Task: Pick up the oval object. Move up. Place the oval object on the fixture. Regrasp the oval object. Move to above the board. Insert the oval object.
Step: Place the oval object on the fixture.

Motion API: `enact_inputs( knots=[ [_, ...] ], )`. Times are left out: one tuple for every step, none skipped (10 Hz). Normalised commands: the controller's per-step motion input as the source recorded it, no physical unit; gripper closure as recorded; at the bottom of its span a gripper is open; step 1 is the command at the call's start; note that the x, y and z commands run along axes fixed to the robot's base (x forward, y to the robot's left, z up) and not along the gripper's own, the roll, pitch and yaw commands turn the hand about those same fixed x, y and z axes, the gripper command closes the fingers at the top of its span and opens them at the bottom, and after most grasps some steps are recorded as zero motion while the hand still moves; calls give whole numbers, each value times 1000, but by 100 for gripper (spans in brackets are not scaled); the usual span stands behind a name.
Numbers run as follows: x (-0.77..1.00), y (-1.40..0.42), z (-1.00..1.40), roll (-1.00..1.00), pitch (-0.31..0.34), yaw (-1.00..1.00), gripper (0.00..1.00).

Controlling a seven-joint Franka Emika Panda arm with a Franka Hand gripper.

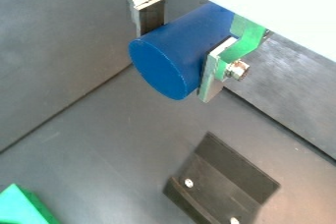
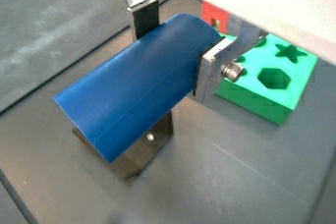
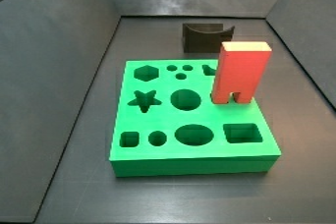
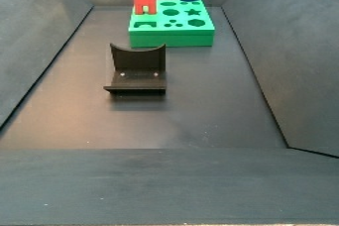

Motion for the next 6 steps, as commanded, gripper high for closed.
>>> enact_inputs(
  knots=[
    [1000,-137,107,64,124,67,100],
    [1000,-114,87,60,138,54,100],
    [1000,-86,62,54,141,46,100],
    [1000,-67,49,50,143,46,100],
    [888,-45,39,44,152,48,100],
    [826,-38,29,40,149,48,100]
  ],
)
